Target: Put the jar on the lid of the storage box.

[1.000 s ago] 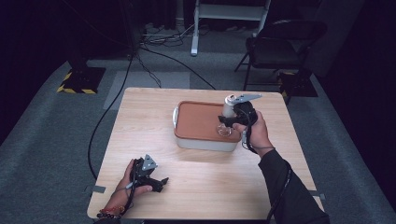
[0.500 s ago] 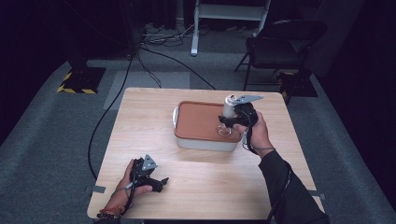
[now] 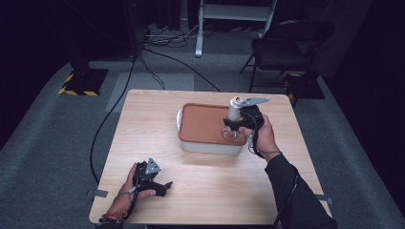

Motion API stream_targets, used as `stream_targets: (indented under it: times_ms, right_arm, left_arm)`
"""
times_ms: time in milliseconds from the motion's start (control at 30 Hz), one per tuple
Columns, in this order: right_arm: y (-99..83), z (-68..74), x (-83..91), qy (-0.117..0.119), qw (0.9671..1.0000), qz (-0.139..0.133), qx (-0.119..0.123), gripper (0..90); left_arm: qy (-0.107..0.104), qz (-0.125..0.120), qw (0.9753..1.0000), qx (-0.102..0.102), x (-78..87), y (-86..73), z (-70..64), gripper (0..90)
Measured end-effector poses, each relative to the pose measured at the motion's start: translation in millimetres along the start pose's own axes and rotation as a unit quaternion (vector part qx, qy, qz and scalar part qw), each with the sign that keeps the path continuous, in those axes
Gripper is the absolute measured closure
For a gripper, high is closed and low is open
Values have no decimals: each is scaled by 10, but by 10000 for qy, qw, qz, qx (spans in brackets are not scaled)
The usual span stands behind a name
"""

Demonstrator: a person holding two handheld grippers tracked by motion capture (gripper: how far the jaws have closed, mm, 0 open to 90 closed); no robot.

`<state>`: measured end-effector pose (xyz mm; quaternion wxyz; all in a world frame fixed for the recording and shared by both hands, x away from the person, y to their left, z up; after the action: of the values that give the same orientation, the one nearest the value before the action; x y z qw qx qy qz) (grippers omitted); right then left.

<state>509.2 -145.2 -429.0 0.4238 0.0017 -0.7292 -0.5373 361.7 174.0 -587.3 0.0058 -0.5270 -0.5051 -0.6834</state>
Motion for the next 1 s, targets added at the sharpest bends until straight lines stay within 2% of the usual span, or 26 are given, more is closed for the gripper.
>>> stream_targets:
  times_ms: [200, 567, 700, 1000]
  right_arm:
    - [-21, -21, -13, -57, 10000, 3, -69, 311]
    - [-55, -32, -27, -44, 10000, 79, 7, 155]
    - [-72, -37, -38, -116, 9999, 82, -14, 99]
    - [-90, -30, -39, -115, 9999, 59, 73, 34]
  left_arm:
    - [0, -1, 10000, 1, 0, 0, 0, 5]
    - [0, 0, 10000, 1, 0, 0, 0, 5]
    - [1, -1, 10000, 1, 0, 0, 0, 5]
    - [1, -1, 10000, 1, 0, 0, 0, 6]
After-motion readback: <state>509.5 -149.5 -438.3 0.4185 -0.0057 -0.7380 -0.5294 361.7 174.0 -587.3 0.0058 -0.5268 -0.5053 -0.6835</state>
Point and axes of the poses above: each handheld gripper's, and its own axes: x roughly backward along the jaws, y roughly out of its top, z roughly to its left, the point moved 4 cm from there along -x, roughly forward along the jaws, and after that the axes turned 5 degrees about -y, right-handed, at the moved point
